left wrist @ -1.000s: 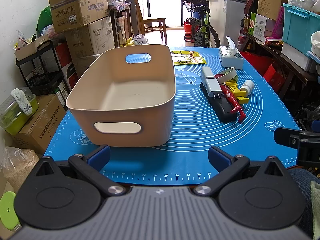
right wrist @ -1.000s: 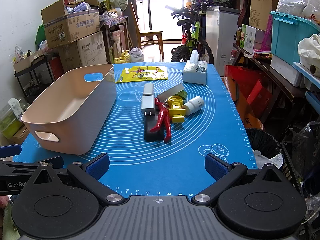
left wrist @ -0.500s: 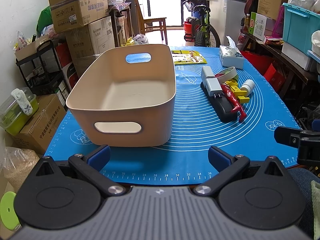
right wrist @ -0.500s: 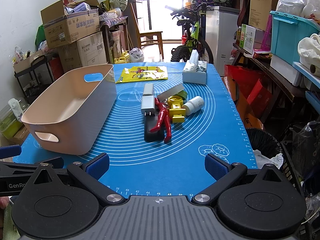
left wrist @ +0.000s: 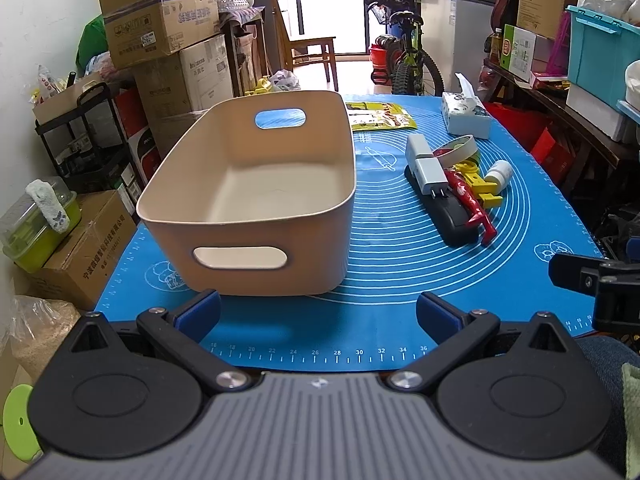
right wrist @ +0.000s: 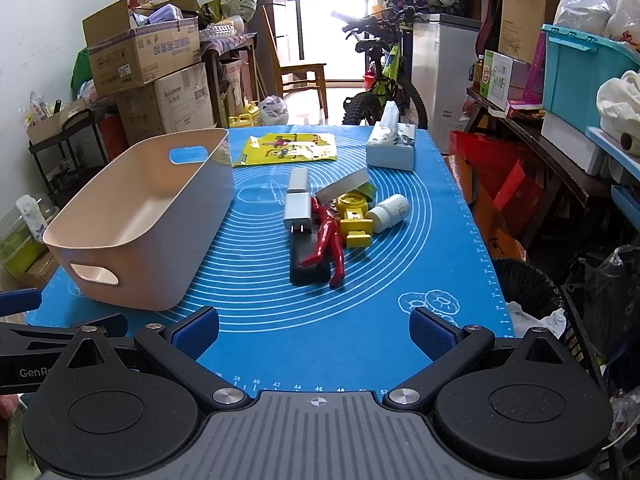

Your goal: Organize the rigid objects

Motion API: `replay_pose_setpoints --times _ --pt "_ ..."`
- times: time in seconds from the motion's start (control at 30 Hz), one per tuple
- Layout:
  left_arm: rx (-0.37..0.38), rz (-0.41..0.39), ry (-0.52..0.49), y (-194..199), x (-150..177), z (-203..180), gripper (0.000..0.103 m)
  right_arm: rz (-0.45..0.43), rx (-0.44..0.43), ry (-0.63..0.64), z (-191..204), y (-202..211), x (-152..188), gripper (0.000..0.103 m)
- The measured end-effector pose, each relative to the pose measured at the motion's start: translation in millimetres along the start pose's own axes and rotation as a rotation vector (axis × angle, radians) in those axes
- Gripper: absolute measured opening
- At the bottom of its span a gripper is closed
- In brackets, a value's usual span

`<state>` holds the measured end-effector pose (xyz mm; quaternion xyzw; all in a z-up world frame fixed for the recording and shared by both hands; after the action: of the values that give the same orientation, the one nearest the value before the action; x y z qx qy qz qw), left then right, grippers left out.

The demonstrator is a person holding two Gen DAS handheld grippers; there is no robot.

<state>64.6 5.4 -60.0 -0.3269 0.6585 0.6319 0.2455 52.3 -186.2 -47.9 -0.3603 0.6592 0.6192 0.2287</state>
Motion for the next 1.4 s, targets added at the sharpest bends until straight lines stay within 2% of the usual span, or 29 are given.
replay_pose_setpoints --times 0.4,0.57,0.87,1.07,1.2,1.33,1.4 --pt "0.0 0.006 0.014 3 -3 2 0.103 -0.006 0.008 -0.001 3 7 -8 0.101" --pt "-0.015 0.013 0.029 5 -15 6 0.103 -0.022 0.002 -0.01 -1 10 -19 0.101" --pt "-0.031 -0.059 0.089 18 -88 33 0.103 -0.084 -0.005 -0.054 -22 6 -63 0.101" --pt "-0.059 -0.095 0.092 9 -123 46 0.102 -0.081 0.001 -0.042 -31 -18 -79 0.101" --pt "-0.035 -0.051 0.098 -10 -129 53 0.102 -0.07 0.01 -0.003 -29 -41 -84 0.101" --pt "-0.058 -0.006 0.095 -35 -132 67 0.088 -0.038 0.0 -0.007 -24 -73 -88 0.101" --pt "-0.09 0.004 0.09 -49 -135 77 0.088 -0.023 -0.003 -0.005 -20 -87 -88 0.101"
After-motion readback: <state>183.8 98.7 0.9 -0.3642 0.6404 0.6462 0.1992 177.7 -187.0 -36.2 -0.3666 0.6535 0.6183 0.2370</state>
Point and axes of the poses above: each gripper's, at about its wrist camera, not at the fingertips, and y roughly against the way its jaws point, z to its left, x to its underside, the point moved 8 cm from there along -y, roughly the way its jaws point, and after that the axes turned 13 degrees about y, right-handed, at the moved point
